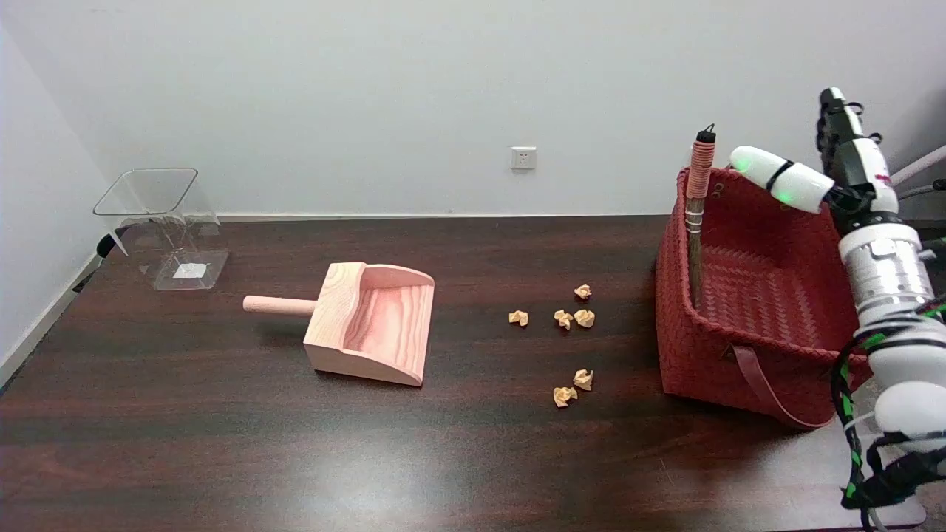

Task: Pick up the broom.

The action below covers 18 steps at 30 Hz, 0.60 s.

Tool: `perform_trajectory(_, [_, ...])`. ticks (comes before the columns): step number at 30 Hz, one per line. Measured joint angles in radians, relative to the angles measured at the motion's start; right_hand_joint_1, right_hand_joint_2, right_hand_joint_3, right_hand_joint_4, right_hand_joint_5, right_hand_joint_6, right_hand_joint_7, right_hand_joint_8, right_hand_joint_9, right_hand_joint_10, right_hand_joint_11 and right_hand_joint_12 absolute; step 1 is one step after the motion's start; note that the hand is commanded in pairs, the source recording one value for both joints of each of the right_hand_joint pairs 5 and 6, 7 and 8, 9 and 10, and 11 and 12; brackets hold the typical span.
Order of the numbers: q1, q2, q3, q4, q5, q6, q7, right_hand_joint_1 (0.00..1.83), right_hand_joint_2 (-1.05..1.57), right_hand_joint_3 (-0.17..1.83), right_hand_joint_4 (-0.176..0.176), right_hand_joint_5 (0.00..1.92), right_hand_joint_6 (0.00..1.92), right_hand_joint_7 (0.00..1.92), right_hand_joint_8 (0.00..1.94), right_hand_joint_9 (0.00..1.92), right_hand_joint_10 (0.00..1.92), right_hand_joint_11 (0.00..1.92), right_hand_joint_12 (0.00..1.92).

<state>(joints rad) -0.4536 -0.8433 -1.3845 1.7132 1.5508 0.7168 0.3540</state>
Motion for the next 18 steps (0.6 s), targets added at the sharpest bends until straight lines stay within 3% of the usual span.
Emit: perform_trajectory(18, [0.194,0.049,-0.077,-0.124,0.081,-0.189,-0.015,0.85,0.80,-0.17,0.000,0.00,0.00,0.06,0.06,0.00,0.00,0.00,0.00])
